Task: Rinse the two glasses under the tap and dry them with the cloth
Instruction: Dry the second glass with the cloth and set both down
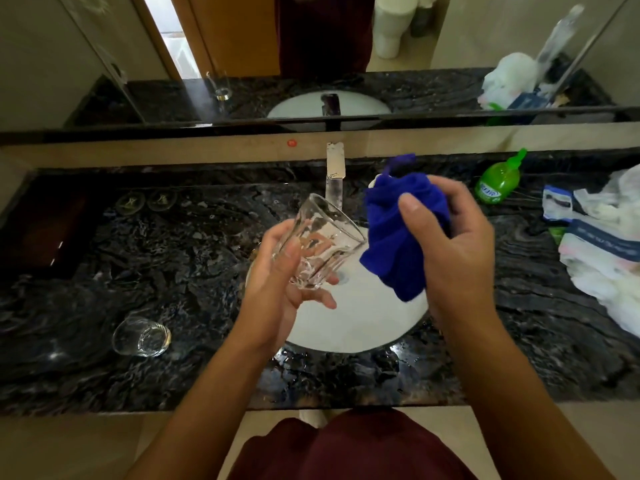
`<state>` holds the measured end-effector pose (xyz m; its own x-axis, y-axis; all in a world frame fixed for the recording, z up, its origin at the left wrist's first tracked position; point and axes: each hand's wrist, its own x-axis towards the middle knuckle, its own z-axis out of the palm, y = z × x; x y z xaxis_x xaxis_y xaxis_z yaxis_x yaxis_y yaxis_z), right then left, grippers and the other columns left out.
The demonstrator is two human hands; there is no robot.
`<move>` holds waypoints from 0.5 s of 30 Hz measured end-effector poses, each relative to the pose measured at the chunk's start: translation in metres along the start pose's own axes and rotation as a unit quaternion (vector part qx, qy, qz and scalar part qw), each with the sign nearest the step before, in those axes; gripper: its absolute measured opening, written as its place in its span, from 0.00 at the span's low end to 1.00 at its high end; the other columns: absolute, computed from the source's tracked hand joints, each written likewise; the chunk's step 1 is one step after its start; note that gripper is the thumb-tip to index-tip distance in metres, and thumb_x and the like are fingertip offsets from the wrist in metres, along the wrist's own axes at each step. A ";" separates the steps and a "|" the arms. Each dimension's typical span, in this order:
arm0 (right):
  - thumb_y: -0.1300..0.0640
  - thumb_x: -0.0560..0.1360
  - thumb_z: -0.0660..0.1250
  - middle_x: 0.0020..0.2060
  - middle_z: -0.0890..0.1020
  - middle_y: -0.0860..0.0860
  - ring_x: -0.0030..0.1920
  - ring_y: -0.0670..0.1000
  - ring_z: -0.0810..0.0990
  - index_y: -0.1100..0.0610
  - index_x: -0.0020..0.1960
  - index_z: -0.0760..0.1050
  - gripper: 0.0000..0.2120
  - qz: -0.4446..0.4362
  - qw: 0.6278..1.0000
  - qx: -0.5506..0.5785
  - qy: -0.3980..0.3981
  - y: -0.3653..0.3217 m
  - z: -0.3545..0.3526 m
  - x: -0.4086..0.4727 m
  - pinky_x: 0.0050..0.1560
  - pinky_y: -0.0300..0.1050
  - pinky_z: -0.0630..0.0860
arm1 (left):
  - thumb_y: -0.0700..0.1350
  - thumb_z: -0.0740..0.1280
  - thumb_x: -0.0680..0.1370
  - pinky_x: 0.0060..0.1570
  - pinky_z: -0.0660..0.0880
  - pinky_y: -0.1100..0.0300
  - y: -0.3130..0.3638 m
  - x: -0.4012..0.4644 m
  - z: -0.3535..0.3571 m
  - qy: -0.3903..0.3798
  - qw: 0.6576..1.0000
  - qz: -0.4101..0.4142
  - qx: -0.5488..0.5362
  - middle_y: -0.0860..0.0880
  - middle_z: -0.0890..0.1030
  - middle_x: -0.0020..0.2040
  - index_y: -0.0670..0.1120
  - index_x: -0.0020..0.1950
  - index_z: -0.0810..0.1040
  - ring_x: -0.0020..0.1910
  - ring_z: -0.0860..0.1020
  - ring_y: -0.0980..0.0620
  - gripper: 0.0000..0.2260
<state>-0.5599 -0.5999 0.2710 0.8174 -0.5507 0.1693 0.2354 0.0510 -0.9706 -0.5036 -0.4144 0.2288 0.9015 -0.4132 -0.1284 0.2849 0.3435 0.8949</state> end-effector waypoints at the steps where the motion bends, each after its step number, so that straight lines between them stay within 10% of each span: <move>1: 0.46 0.76 0.74 0.48 0.86 0.45 0.49 0.49 0.86 0.38 0.54 0.82 0.07 -0.025 0.999 -0.026 -0.017 -0.001 0.004 0.000 0.48 0.46 0.84 | 0.66 0.77 0.70 0.28 0.79 0.53 -0.002 -0.002 0.004 0.005 1.000 -0.013 -0.003 0.42 0.83 0.56 0.44 0.70 0.72 0.39 0.82 0.44 0.38; 7: 0.38 0.81 0.63 0.46 0.85 0.43 0.45 0.45 0.84 0.41 0.62 0.76 0.13 -0.056 0.959 -0.210 -0.181 0.011 0.025 -0.022 0.45 0.44 0.80 | 0.68 0.71 0.73 0.23 0.69 0.59 -0.007 -0.002 0.007 0.063 0.997 -0.041 0.010 0.44 0.80 0.40 0.35 0.63 0.76 0.30 0.75 0.49 0.37; 15: 0.46 0.77 0.68 0.50 0.84 0.48 0.48 0.50 0.83 0.44 0.66 0.74 0.19 0.099 0.892 -0.174 -0.406 0.007 0.006 -0.020 0.51 0.50 0.79 | 0.63 0.69 0.72 0.36 0.73 0.59 0.012 0.000 -0.013 0.049 0.988 -0.126 0.077 0.52 0.84 0.37 0.55 0.43 0.86 0.32 0.80 0.54 0.14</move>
<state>-0.5716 -0.5839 0.2618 0.9694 0.2319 -0.0805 -0.0181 -0.2594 -0.9656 -0.4955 -0.3990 0.2342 0.8376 -0.3827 -0.3899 0.4587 0.1050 0.8824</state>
